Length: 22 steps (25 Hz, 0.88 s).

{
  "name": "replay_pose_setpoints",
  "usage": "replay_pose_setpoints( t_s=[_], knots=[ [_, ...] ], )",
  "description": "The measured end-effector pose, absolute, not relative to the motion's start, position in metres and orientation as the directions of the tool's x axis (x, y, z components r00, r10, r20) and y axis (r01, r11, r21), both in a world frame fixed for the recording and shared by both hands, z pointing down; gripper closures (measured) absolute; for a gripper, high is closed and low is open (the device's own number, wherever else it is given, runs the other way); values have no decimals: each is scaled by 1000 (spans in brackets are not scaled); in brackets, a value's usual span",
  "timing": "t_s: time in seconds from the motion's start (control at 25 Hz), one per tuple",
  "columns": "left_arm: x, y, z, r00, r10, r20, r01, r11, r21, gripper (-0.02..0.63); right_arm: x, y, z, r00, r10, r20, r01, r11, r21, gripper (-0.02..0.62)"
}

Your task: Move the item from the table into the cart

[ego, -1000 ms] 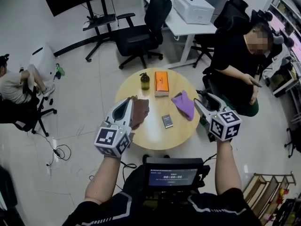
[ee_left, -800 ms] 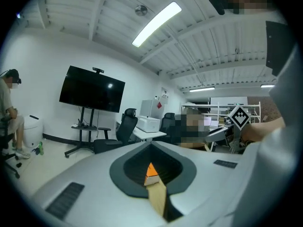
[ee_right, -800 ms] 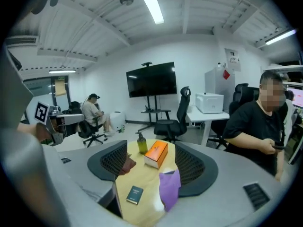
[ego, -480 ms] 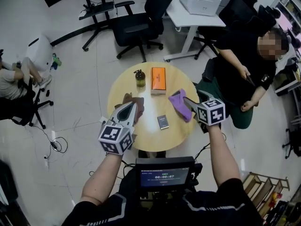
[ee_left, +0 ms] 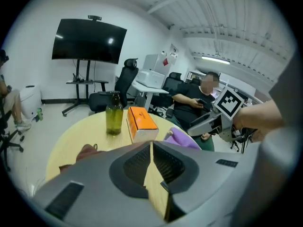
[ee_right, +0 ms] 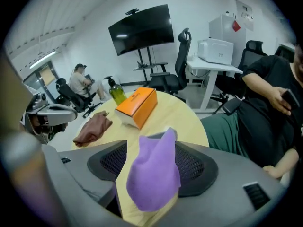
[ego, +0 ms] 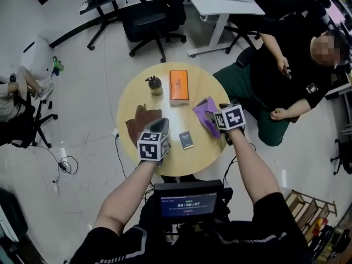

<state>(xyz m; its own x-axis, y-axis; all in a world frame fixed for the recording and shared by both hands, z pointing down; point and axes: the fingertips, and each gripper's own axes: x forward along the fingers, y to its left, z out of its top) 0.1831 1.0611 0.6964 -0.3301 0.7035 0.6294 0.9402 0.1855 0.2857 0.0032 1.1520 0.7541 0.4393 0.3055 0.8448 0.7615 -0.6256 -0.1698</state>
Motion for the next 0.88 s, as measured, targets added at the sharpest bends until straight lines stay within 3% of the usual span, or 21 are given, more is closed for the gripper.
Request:
replay_pose_setpoints(
  t_s=[0.08,0.12,0.16,0.76,0.8,0.84,0.88],
  knots=[
    [179,1074,723,-330,674,662,938,155,310,580,2,1157,781,406,272,873,767,-621,-163,271],
    [179,1080,735,-322,661,678,940,141,310,580,1,1159,793,388,253,886,767,-622,-159,227],
    [177,1084,746,-314,649,693,943,130,306,580,-1,1161,803,373,233,898,766,-624,-156,224],
    [126,1137,812,-336,563,755,940,152,305,541,-17,1186,878,279,186,942,791,-601,-115,227],
    [124,1138,815,-336,561,756,940,158,301,541,-11,1187,878,299,189,935,786,-605,-129,244],
    [122,1138,817,-338,559,757,940,164,299,541,-8,1186,878,313,190,931,783,-606,-139,313],
    [120,1138,818,-340,558,757,939,167,299,541,-4,1185,876,331,190,924,780,-606,-155,442]
  ],
)
